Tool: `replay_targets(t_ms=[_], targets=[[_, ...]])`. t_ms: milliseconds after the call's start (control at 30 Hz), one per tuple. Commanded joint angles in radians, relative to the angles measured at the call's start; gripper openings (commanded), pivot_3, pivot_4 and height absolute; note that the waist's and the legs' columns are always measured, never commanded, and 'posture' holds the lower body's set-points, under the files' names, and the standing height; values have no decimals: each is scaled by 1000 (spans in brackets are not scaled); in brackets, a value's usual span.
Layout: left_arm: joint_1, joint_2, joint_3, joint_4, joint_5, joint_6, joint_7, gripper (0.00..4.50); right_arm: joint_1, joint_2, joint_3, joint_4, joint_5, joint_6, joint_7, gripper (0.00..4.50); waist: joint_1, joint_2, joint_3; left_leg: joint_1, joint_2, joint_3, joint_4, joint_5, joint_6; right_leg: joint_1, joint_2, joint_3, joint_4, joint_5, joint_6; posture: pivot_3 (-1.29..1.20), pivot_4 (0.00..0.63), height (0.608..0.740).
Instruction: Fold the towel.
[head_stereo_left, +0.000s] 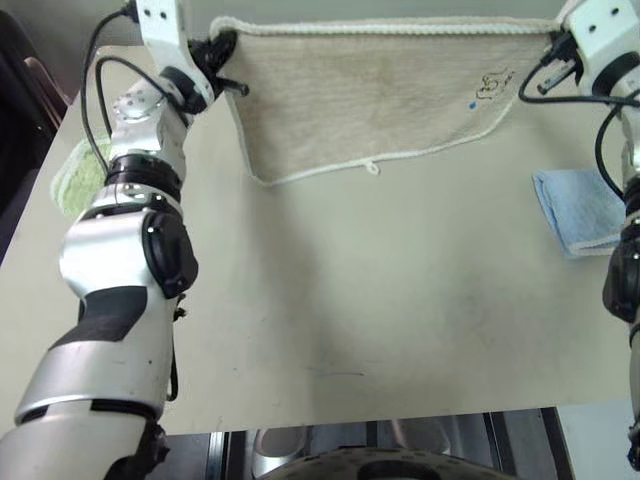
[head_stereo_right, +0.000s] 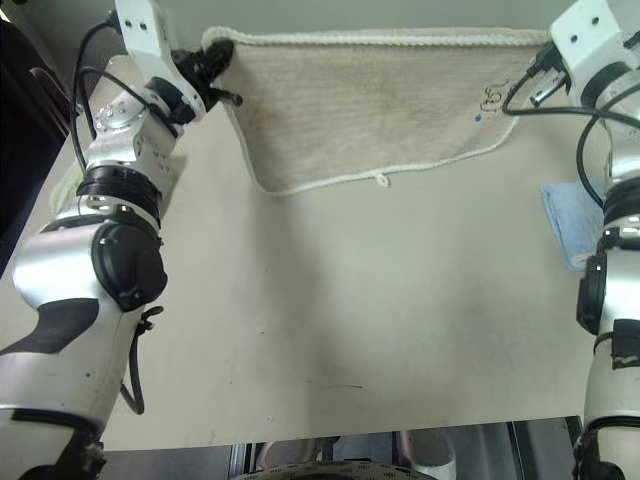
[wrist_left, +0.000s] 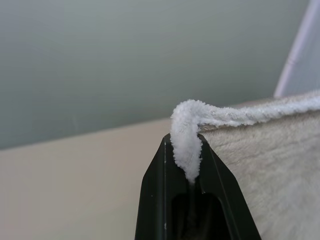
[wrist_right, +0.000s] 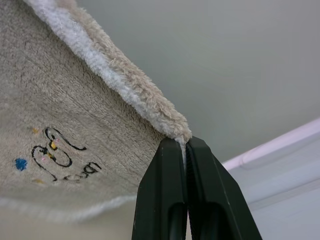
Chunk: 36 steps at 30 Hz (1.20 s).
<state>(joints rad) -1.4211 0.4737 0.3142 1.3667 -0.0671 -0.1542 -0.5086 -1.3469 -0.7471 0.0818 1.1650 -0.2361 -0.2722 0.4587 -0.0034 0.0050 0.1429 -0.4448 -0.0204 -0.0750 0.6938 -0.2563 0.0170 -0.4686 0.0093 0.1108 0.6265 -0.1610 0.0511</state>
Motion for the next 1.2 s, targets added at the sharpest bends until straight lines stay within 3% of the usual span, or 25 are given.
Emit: replay_targets(t_ms=[33, 167, 267, 400, 567, 767, 1000, 1200], targets=[[-53, 50, 28, -11, 14, -53, 103, 0, -71, -58, -34, 47, 0, -32, -70, 17, 0, 0, 0, 0, 0, 0, -1, 0, 0, -1, 0, 0, -1, 0, 0, 0, 150, 740], [-85, 74, 43, -12, 0, -90, 30, 0, -41, -98, -54, 25, 35, -85, 6, 17, 1, 0, 0, 0, 1, 1, -6, 0, -1, -1, 1, -1, -5, 0, -1, 0, 150, 740], [-71, 102, 43, -15, -7, -107, -108, 0, 89, -129, -103, -88, 126, -107, 162, 17, 4, 0, 0, -1, 2, 0, -10, 0, -1, -1, 0, -1, -9, 0, -1, 0, 150, 740], [0, 145, 41, -18, -19, -68, -350, 0, 423, -153, -184, -486, 290, 27, 334, 17, 4, 2, 1, -2, 2, 0, -11, 0, -3, 0, 1, -2, -14, 0, -1, 0, 150, 740], [89, 189, 62, -24, -57, 24, -574, 0, 768, -152, -272, -949, 419, 277, 356, 17, -2, 5, 2, -9, 3, 2, -9, 0, -3, -6, 2, -2, -12, 0, 0, 0, 150, 740], [169, 261, 28, -41, -60, 128, -809, 0, 1020, -196, -376, -1273, 539, 520, 393, 17, -8, 5, 2, -9, 4, 3, 3, -1, -3, -5, 3, -2, -7, 2, 1, 0, 150, 740], [285, 386, -80, -67, -13, 278, -1075, 0, 1362, -240, -500, -1558, 665, 693, 513, 17, -4, 4, 2, 11, 4, 2, 8, -7, 13, 16, 3, -2, -4, 4, -3, 0, 150, 740], [446, 462, -189, -126, -71, 373, -1106, 0, 1561, -261, -539, -1639, 675, 724, 594, 17, -2, 4, 2, 22, 2, 1, 8, -3, 13, 25, 4, 0, 0, 7, -12, 0, 150, 740]])
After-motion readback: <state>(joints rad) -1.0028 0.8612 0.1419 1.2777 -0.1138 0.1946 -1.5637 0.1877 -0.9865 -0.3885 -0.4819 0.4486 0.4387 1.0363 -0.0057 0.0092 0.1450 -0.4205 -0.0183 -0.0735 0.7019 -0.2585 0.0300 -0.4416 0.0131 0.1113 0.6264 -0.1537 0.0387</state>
